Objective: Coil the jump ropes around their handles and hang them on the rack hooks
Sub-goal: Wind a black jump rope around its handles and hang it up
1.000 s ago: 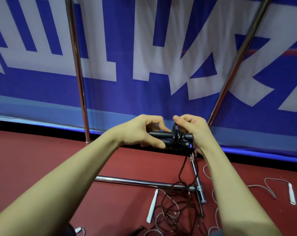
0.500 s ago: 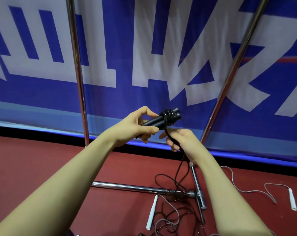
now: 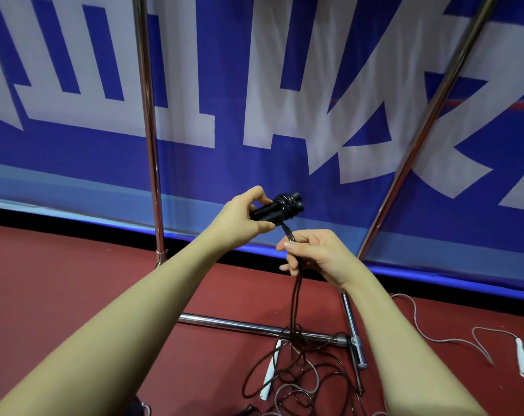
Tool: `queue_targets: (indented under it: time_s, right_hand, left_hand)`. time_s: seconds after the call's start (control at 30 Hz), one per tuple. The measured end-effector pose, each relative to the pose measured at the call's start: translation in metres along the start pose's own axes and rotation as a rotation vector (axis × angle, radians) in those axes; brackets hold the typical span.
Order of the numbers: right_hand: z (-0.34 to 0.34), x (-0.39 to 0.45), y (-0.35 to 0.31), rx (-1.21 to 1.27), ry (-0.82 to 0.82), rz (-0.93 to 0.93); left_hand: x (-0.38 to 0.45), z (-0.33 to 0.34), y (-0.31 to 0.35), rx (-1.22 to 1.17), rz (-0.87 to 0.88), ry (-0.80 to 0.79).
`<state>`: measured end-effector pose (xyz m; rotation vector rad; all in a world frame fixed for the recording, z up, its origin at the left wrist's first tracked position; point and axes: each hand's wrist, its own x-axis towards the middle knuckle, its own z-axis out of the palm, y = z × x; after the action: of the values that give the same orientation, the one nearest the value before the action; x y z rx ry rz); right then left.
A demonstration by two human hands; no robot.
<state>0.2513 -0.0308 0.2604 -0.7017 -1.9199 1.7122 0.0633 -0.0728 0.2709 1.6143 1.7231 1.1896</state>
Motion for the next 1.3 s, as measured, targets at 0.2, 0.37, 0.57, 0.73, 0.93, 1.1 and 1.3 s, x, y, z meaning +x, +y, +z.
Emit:
queue_targets:
  time_s: [0.2,0.37,0.57,0.73,0.93,1.1,1.3]
  right_hand:
    - [0.003,-0.004,-0.011,0.097,-0.014,-0.036]
    - [-0.006,-0.008,-0.021,-0.034,0.079,-0.057]
    - [-0.009,-0.012,-0.030,-0.268,0.218,-0.028]
    - [-0.015,-0.012,-0.028,-0.434,0.386,-0.174]
    - [-0.021,-0.007,-0.018,-0.303,0.417,-0.113]
    - [-0.031,-0.005,-0.011,-0.132,0.488,-0.101]
    - [-0.026,-0.003,-0.008,0.035,0.391,-0.051]
  left_hand:
    - [0.001,-0.004,-0.004,0.148,0.046,-0.071]
    - [-0.001,-0.007,0.002,0.322,0.132,-0.263]
    - [-0.005,-0.004,0.008,0.327,0.119,-0.389]
    - [-0.011,0.005,0.013,0.224,0.108,-0.460]
    - [-0.016,0.007,0.028,0.072,0.128,-0.511]
    - [-0.017,0.003,0.033,-0.019,0.132,-0.426]
    - [-0.021,-0.001,0.043,-0.129,0.134,-0.397]
